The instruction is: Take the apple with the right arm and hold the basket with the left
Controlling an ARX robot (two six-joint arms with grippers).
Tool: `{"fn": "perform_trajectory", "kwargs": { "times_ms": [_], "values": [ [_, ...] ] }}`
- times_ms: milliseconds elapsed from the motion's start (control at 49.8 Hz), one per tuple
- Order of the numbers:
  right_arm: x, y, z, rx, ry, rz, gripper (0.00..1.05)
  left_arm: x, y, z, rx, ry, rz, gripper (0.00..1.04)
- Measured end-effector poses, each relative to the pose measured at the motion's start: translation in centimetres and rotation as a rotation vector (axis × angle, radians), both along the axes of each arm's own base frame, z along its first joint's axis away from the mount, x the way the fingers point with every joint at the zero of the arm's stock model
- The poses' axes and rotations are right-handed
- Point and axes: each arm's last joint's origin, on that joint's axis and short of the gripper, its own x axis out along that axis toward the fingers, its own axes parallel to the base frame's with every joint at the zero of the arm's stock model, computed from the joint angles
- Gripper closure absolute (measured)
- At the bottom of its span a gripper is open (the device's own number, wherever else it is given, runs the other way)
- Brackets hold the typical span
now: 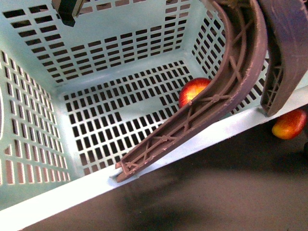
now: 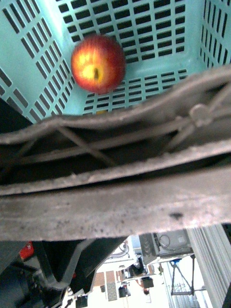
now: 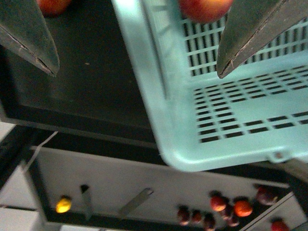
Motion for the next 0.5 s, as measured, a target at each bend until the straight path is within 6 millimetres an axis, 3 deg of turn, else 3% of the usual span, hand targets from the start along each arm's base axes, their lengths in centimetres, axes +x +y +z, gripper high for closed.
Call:
{"fn": "perform_trajectory", "kwargs": {
  "times_ms": [121,241,382,503],
  "values": [
    [-1.5,-3.2,1.5,-0.002,-0.048,-0.161,0.09,0.1,0.1,0.0,0.009,-0.008,0.014,0.9],
    [-2.2,-4.5,2.1,0.017,-0.1,-0.195,0.12,0.1,0.1,0.0,0.008,-0.007,0.012,0.9],
    [-3.9,-5.5,0.1,0.076,-0.234,-0.115,0.35,0.0,-0.1,0.0,0.001,-0.002,-0.009,0.9],
    [-5.5,-6.6,-1.6,0.075,-0.238,-0.123,0.53,0.0,0.0,0.0,0.0,-0.001,-0.001,0.9]
  ]
}}
